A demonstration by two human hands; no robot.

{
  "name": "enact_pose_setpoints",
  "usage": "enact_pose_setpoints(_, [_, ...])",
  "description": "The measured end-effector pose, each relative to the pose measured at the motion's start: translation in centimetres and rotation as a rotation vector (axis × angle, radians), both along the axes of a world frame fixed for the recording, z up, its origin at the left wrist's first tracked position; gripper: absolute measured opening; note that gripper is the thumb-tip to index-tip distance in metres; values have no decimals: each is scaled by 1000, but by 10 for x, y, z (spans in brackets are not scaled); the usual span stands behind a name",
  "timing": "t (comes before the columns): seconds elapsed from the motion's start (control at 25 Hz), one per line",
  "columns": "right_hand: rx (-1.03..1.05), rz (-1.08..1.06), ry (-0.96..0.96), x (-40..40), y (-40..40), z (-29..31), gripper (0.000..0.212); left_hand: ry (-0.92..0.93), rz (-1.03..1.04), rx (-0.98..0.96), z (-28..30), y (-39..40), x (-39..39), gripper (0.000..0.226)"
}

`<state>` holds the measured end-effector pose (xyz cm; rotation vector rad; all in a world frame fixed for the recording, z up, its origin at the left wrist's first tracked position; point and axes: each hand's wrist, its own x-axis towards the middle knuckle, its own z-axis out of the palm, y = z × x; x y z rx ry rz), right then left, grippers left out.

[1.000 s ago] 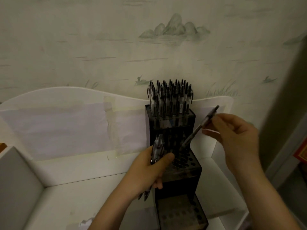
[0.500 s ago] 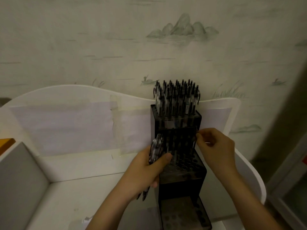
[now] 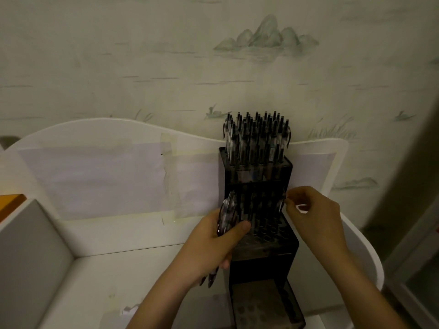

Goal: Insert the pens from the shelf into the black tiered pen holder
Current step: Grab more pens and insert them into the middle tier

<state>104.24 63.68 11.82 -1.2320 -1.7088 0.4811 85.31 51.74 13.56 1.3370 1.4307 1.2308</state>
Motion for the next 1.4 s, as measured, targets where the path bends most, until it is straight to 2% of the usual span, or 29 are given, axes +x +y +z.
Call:
enact_pose_setpoints(0.12, [127,34,104,-9,-22,12,12,-1,-2,7,-2,0,-1,28])
enact_pose_setpoints(0.24, [17,327,120,-28,-46,19,7,16,-9,8,-4,-1,-1,9])
enact_pose_setpoints(0.32, [-65,490,75,-38,-54,16,9,13,-12,-3,-5,-2,0,5])
enact_pose_setpoints(0.4, [-129,561,83,-43,-57,13,12,12,-4,-27,-6,-5,-2,6])
enact_pose_setpoints(0.76, [-397,645,257,-56,-63,13,5,-28,-1,-99,-4,-16,-12,7])
enact_pose_setpoints(0.92, [-348,578,456,-56,-61,29,8,-77,-7,-117,-6,-20,-25,16])
enact_pose_setpoints(1.04, [-175,470,616,-50,-55,47,8,-19,9,-158,-12,-23,-36,22])
enact_pose_setpoints(1.12, [-10,390,553,-47,-51,53,6,41,40,-153,-15,-24,-42,26])
enact_pose_setpoints(1.2, [97,342,400,-48,-48,51,5,54,74,-155,-17,-24,-46,24])
enact_pose_setpoints(1.28, [145,307,262,-52,-45,41,6,35,82,-162,-17,-23,-48,23])
enact_pose_setpoints(1.4, [193,280,157,-57,-40,27,6,33,76,-175,-17,-23,-50,27])
